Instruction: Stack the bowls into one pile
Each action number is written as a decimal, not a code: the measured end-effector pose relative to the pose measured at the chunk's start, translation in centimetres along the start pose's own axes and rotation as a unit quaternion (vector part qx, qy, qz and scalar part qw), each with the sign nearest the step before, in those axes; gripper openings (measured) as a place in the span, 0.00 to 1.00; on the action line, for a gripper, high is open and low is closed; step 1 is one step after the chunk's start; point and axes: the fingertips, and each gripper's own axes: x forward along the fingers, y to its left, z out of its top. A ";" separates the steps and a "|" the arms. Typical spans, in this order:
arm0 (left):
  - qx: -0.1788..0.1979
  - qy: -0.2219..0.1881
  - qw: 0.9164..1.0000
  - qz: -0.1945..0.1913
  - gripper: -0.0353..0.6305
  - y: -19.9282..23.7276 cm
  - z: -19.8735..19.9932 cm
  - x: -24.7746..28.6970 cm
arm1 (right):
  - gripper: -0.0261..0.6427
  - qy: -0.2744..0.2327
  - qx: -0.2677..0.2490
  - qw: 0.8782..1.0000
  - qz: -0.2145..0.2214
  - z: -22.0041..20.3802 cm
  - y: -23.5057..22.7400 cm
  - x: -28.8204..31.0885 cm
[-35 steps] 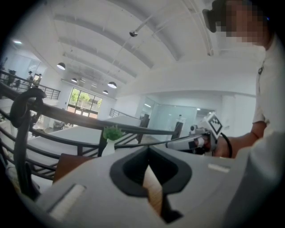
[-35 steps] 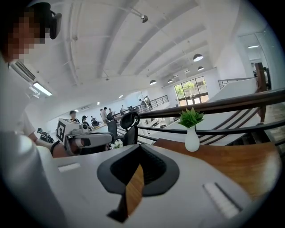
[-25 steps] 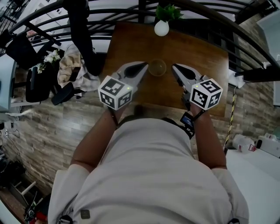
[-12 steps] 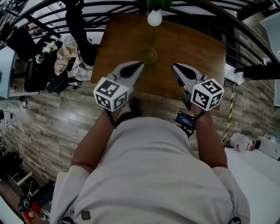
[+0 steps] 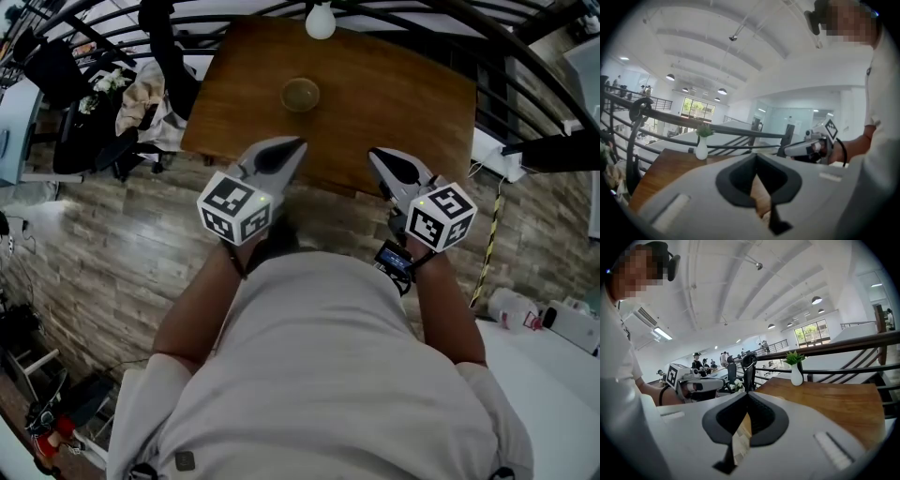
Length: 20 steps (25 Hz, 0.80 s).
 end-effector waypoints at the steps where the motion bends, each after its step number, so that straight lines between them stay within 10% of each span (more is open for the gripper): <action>1: 0.000 0.000 1.000 0.002 0.06 -1.0 -0.4 -0.1 | 0.05 -0.001 0.000 1.000 0.002 -0.5 0.3 -0.9; 20: 0.008 -0.002 1.000 -0.004 0.06 -12.5 -1.8 -3.1 | 0.05 -0.007 -0.002 1.000 0.020 -4.9 5.4 -10.8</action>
